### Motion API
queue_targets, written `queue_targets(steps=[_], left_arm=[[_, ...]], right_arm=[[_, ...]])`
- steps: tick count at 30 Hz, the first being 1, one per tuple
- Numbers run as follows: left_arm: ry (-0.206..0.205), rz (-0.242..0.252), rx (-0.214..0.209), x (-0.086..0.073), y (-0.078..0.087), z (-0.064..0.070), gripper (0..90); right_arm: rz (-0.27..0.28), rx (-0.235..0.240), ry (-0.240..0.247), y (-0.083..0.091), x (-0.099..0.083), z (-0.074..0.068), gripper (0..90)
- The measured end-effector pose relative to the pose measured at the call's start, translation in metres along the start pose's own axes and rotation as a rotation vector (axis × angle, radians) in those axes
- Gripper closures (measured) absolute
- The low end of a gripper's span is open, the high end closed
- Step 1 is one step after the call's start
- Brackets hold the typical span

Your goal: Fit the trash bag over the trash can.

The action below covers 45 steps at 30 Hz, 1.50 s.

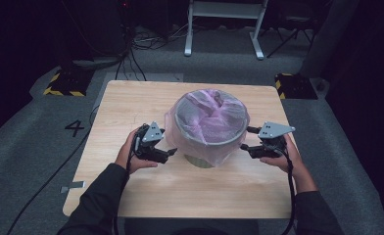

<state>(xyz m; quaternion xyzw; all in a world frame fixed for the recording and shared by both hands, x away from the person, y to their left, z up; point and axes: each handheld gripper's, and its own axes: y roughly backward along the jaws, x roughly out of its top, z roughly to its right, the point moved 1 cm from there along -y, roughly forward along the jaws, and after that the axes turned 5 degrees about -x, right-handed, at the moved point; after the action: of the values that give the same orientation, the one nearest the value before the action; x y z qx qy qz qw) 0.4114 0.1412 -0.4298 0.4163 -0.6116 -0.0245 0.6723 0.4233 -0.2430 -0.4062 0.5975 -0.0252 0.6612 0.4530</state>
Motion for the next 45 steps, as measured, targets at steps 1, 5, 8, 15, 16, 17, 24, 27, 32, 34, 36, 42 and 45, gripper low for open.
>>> queue_targets(steps=[1, 5, 8, 15, 16, 17, 24, 27, 32, 34, 36, 42, 45], left_arm=[[-0.012, -0.004, -0.006, 0.001, -0.002, 0.001, 30.4], [-0.066, -0.031, 0.000, 0.004, -0.008, 0.004, 62.8], [-0.086, -0.039, -0.009, 0.002, -0.011, 0.004, 80.7], [-0.091, -0.068, -0.046, -0.005, -0.015, 0.002, 90.0], [-0.092, -0.078, -0.049, -0.006, -0.016, 0.003, 90.0], [-0.094, -0.086, -0.049, -0.008, -0.018, 0.004, 90.0], [-0.062, -0.140, -0.067, -0.025, -0.028, 0.000, 90.0], [-0.063, -0.181, -0.070, -0.033, -0.033, 0.000, 90.0], [-0.001, -0.153, -0.049, -0.042, -0.034, -0.006, 87.7], [0.032, -0.167, -0.020, -0.044, -0.035, -0.007, 67.2], [0.071, -0.172, 0.010, -0.046, -0.034, -0.009, 43.9], [0.129, -0.099, 0.020, -0.059, -0.012, -0.003, 16.2], [0.137, -0.118, 0.031, -0.069, -0.005, 0.003, 16.0]], right_arm=[[0.014, 0.004, 0.005, 0.000, 0.000, 0.000, 50.3], [0.065, 0.045, 0.033, 0.003, -0.001, -0.005, 77.7], [0.058, 0.055, 0.058, 0.004, -0.004, -0.009, 89.6], [0.013, 0.087, 0.049, 0.003, -0.018, -0.013, 90.0], [0.009, 0.086, 0.044, 0.002, -0.020, -0.013, 90.0], [0.004, 0.091, 0.030, 0.001, -0.022, -0.013, 90.0], [-0.103, 0.109, 0.019, -0.018, -0.037, -0.015, 90.0], [-0.154, 0.107, -0.010, -0.027, -0.044, -0.011, 90.0], [-0.202, 0.119, -0.073, -0.037, -0.053, -0.004, 90.0], [-0.201, 0.126, -0.093, -0.038, -0.055, -0.002, 84.3], [-0.214, 0.130, -0.096, -0.039, -0.057, -0.002, 72.5], [-0.232, 0.150, -0.152, -0.029, -0.067, -0.001, 33.6], [-0.199, 0.132, -0.198, -0.016, -0.071, 0.002, 24.7]])
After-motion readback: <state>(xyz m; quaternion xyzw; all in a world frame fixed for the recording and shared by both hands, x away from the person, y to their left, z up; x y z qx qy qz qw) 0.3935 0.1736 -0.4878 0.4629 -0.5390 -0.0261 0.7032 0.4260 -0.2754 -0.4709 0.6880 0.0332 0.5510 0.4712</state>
